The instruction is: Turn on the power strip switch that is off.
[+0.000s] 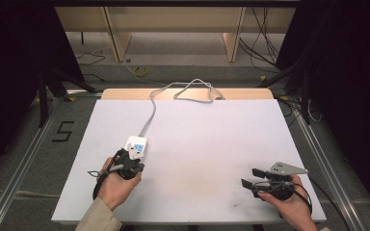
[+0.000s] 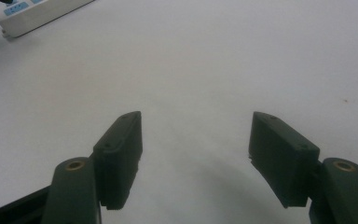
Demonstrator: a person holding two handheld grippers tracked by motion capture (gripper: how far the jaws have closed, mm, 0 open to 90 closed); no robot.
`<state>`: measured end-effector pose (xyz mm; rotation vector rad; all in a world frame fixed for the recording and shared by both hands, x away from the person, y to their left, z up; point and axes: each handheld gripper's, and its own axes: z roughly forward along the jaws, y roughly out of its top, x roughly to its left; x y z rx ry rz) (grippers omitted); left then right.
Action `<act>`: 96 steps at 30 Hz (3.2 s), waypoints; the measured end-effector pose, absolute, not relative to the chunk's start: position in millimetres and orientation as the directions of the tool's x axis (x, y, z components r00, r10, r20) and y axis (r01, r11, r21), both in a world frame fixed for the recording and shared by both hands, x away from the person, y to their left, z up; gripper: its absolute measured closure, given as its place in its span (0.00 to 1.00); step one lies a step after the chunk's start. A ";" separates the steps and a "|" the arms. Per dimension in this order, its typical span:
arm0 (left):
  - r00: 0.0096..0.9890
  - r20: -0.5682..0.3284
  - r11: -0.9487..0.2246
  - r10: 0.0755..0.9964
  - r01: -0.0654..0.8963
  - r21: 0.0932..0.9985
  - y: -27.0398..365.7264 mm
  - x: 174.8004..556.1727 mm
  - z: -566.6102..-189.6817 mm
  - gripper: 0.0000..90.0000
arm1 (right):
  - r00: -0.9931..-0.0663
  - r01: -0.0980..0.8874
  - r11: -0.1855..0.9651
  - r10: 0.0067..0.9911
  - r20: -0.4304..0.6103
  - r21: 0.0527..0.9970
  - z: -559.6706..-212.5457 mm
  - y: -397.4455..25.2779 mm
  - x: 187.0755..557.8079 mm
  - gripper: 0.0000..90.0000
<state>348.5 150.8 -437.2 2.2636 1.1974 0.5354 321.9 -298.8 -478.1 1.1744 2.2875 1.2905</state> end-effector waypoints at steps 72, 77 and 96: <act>0.419 0.101 -0.403 0.902 0.736 0.545 194.1 360.0 -441.4 1.00 | -0.638 0.521 0.280 0.755 0.150 0.806 -478.4 -298.5 322.0 0.40; 0.407 0.104 -0.394 0.908 0.740 0.546 197.1 361.2 -441.7 1.00 | -0.638 0.520 0.279 0.755 0.151 0.807 -478.5 -298.3 322.0 0.40; 0.392 0.105 -0.385 0.914 0.755 0.531 202.2 365.0 -442.8 1.00 | -0.640 0.517 0.281 0.754 0.148 0.808 -478.5 -298.1 322.0 0.40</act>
